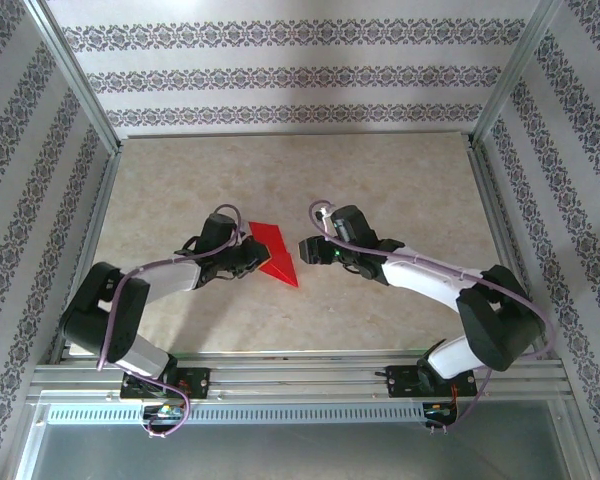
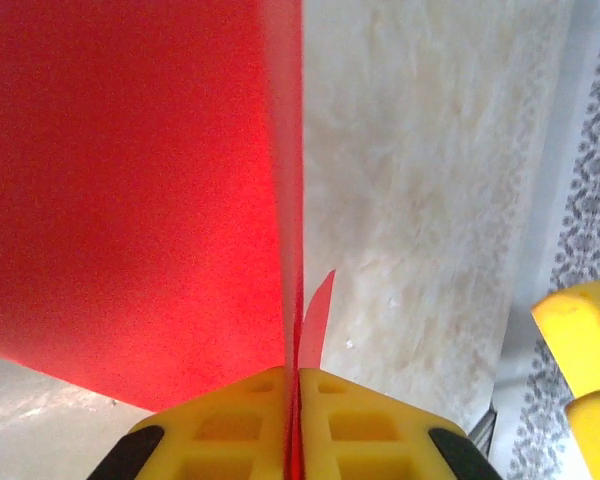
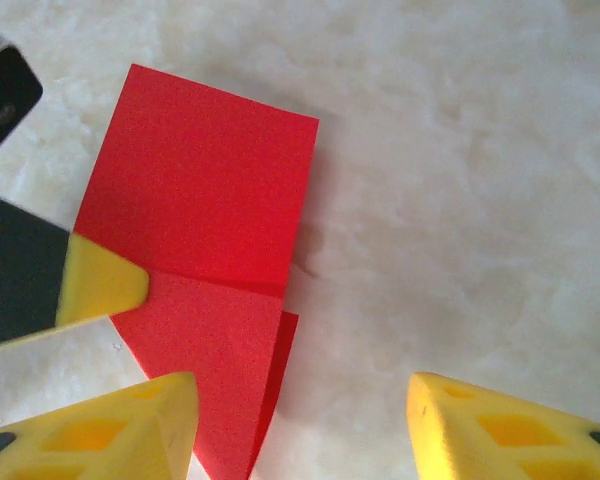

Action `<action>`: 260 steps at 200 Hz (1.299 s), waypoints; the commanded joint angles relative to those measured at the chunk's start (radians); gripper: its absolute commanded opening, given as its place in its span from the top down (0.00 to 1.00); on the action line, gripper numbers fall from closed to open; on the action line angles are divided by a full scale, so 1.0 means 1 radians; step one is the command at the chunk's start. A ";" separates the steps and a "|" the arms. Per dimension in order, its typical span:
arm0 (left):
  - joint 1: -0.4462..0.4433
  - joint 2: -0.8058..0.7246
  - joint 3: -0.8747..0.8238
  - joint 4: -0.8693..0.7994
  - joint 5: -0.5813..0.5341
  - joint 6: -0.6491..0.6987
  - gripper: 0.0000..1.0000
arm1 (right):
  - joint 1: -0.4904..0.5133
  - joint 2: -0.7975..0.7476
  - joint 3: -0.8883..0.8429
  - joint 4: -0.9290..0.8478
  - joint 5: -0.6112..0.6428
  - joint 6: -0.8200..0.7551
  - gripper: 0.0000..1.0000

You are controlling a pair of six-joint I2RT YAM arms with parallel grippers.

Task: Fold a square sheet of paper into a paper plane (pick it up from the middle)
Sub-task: Fourth fold the wing at the center of the table.

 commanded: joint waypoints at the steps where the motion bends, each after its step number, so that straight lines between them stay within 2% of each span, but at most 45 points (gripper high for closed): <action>1: -0.012 -0.041 0.022 -0.132 -0.145 -0.071 0.90 | 0.039 -0.003 -0.031 0.122 0.034 -0.202 0.42; 40: -0.042 -0.053 0.039 -0.220 -0.244 -0.123 0.90 | 0.118 0.089 -0.055 0.286 -0.002 -0.366 0.43; 64: -0.048 -0.048 0.058 -0.253 -0.260 -0.123 0.90 | 0.156 0.155 -0.057 0.342 -0.038 -0.415 0.46; 84: -0.051 -0.043 0.071 -0.261 -0.253 -0.125 0.90 | 0.190 0.196 -0.045 0.351 -0.021 -0.450 0.50; 172: -0.055 0.018 0.138 -0.297 -0.216 -0.108 0.90 | 0.252 0.318 -0.032 0.420 0.139 -0.460 0.65; 260: -0.058 0.053 0.170 -0.301 -0.160 -0.058 0.90 | 0.258 0.375 0.000 0.458 0.191 -0.458 0.66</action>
